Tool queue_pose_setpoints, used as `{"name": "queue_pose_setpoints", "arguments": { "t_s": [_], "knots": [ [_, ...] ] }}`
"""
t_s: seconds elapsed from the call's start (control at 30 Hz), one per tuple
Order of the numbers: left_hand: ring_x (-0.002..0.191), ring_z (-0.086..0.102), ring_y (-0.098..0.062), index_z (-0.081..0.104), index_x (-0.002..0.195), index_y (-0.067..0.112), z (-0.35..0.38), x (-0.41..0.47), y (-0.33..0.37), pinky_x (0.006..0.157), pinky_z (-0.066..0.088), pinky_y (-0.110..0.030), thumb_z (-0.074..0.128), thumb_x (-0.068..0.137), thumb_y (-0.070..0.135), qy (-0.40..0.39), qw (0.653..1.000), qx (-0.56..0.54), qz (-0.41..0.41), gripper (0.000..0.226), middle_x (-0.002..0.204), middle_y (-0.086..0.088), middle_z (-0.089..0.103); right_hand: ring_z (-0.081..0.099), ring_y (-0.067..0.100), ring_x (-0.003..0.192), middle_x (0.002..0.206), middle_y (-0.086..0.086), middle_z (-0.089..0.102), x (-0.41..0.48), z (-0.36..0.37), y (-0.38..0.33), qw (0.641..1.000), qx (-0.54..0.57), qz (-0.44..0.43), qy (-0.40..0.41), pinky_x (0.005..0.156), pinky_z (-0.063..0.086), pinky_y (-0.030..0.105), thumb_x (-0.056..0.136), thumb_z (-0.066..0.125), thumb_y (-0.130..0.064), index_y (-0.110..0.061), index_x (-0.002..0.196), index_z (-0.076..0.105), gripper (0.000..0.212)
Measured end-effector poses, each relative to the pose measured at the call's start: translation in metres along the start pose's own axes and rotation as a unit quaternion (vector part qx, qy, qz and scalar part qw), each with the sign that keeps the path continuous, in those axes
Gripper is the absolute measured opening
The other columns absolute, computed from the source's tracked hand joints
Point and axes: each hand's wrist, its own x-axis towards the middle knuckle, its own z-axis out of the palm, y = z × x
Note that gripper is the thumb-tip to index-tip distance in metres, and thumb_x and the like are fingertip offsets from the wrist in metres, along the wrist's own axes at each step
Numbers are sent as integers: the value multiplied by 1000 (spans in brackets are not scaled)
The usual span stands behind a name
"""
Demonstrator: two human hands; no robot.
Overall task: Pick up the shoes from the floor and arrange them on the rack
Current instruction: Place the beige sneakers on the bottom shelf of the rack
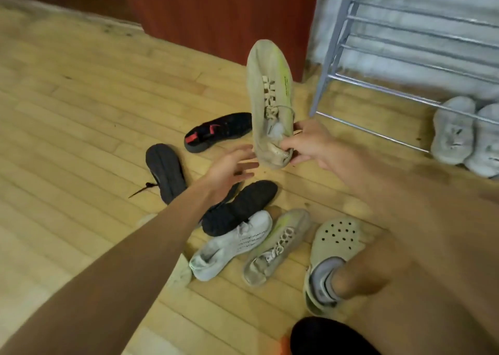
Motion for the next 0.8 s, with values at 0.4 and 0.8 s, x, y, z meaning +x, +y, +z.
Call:
{"name": "queue_pose_setpoints", "arguments": {
  "t_s": [0.4,0.8],
  "knots": [
    [66,62,-19,63,98,1,27,-15,-141,62,50,-21,47,95,14,-129,906,384,-123,21,77,-8,63,69,30,92,110,17,69,-15,-34,65,997,53,62,14,69,59,34,75,73,4,-5,116,64,42],
    [121,53,-28,40,136,0,30,-33,-250,105,44,-43,67,81,12,103,953,218,-183,63,132,-7,52,65,34,106,118,13,62,-42,-22,72,996,63,69,-6,79,59,37,77,73,6,-5,132,55,59]
  ]
}}
